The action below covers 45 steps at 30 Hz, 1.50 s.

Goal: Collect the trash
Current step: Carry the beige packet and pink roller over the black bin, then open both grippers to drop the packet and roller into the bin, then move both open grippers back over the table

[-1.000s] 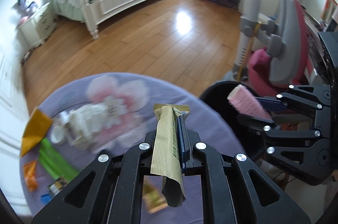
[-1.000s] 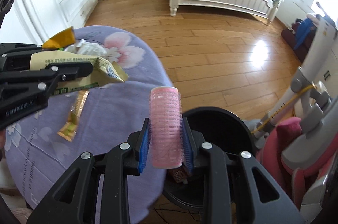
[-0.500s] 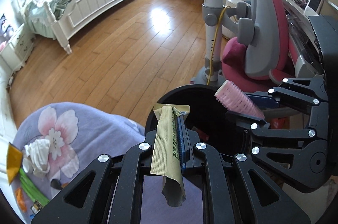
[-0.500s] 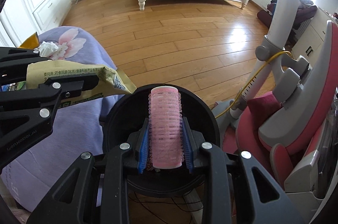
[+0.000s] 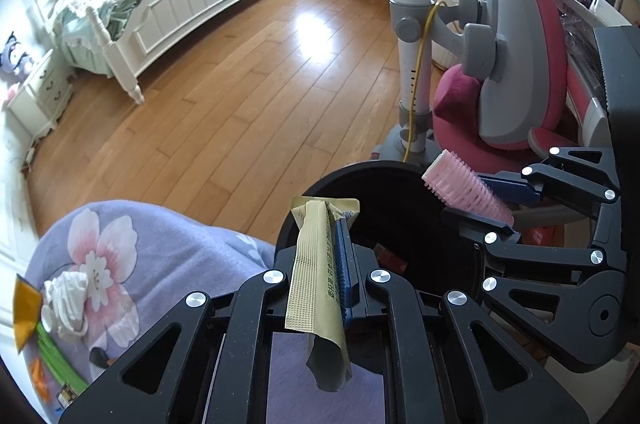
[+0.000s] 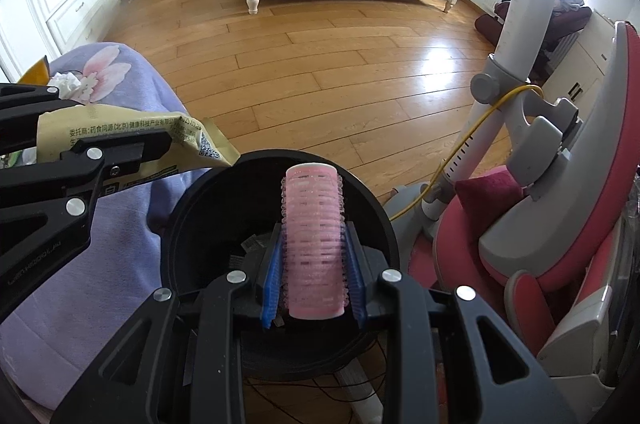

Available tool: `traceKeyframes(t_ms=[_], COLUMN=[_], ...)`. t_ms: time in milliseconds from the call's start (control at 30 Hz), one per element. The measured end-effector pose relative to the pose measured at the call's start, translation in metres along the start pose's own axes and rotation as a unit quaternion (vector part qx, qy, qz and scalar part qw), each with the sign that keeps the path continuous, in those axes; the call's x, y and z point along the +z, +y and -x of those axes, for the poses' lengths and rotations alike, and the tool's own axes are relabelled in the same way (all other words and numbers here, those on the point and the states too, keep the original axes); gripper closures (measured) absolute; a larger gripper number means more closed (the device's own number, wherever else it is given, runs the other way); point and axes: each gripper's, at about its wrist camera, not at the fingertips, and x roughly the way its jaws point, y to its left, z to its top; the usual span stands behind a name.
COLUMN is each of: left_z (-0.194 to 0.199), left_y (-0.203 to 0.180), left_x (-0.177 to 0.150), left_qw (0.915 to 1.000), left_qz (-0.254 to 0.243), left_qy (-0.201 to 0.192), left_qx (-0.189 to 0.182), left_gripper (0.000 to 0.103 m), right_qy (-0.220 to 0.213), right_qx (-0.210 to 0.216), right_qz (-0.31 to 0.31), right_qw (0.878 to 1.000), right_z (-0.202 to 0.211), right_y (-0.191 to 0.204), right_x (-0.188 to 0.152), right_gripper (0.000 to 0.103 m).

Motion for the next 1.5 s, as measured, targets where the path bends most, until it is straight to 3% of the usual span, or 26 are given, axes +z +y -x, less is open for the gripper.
traceKeyframes(t_ms=[567, 600, 633, 667, 700, 733, 1500], left_z=[-0.016, -0.017, -0.018, -0.018, -0.016, -0.015, -0.006], left_y=[-0.002, -0.003, -0.001, -0.001, -0.001, -0.001, 0.003], left_x=[-0.004, -0.004, -0.004, -0.004, -0.004, -0.004, -0.004], left_qw=[0.9999, 0.9998, 0.9997, 0.9997, 0.9997, 0.9997, 0.9992], left_qz=[0.009, 0.012, 0.016, 0.021, 0.023, 0.023, 0.034], left_qy=[0.011, 0.013, 0.016, 0.014, 0.005, -0.001, -0.006], left_qx=[-0.001, -0.001, -0.001, 0.004, 0.009, 0.012, 0.018], left_gripper=[0.091, 0.080, 0.055, 0.043, 0.031, 0.027, 0.027], right_qy=[0.021, 0.021, 0.017, 0.010, 0.000, -0.011, -0.005], right_qx=[-0.025, -0.028, -0.035, -0.042, -0.051, -0.058, -0.040], right_qz=[-0.009, -0.012, -0.016, -0.016, -0.015, -0.014, -0.020], right_qw=[0.999, 0.999, 0.999, 0.999, 0.999, 0.998, 0.999], right_z=[-0.020, -0.020, -0.020, -0.018, -0.016, -0.013, -0.014], right_y=[-0.009, -0.010, -0.011, -0.012, -0.012, -0.012, -0.008], right_x=[-0.006, -0.006, -0.006, -0.006, -0.006, -0.006, -0.002], right_gripper=[0.073, 0.067, 0.058, 0.033, 0.016, 0.014, 0.013])
